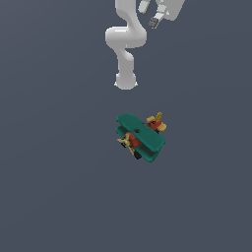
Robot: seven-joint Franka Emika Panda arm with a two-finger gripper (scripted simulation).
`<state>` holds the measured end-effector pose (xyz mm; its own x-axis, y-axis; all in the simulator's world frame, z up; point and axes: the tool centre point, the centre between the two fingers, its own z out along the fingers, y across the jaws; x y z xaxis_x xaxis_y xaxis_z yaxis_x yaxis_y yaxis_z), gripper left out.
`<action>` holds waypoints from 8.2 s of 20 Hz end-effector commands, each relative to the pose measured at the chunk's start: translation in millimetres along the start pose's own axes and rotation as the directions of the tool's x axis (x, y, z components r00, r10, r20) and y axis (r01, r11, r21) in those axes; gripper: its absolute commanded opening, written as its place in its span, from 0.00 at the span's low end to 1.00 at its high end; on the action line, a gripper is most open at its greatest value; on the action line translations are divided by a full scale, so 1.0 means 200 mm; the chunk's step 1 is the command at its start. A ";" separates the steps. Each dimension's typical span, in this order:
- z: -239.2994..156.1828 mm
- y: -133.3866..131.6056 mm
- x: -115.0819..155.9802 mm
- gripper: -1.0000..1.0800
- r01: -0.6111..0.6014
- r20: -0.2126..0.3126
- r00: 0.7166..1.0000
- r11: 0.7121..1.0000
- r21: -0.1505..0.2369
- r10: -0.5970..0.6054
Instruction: Pick up the object and move it to a goal position.
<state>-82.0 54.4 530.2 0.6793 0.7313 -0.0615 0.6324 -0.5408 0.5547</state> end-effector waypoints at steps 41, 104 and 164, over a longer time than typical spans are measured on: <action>-0.50 -0.29 0.45 0.62 0.851 0.657 0.472 0.499 -0.166 -0.587; 1.42 -1.20 0.90 0.62 0.017 -0.012 -0.992 -0.227 0.974 -0.126; 1.18 -0.57 0.39 0.00 -0.089 -0.116 -0.989 -0.256 0.963 -0.090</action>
<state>-10.8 83.7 248.6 -0.7703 -0.6280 0.1105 0.1326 -0.3273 -0.9356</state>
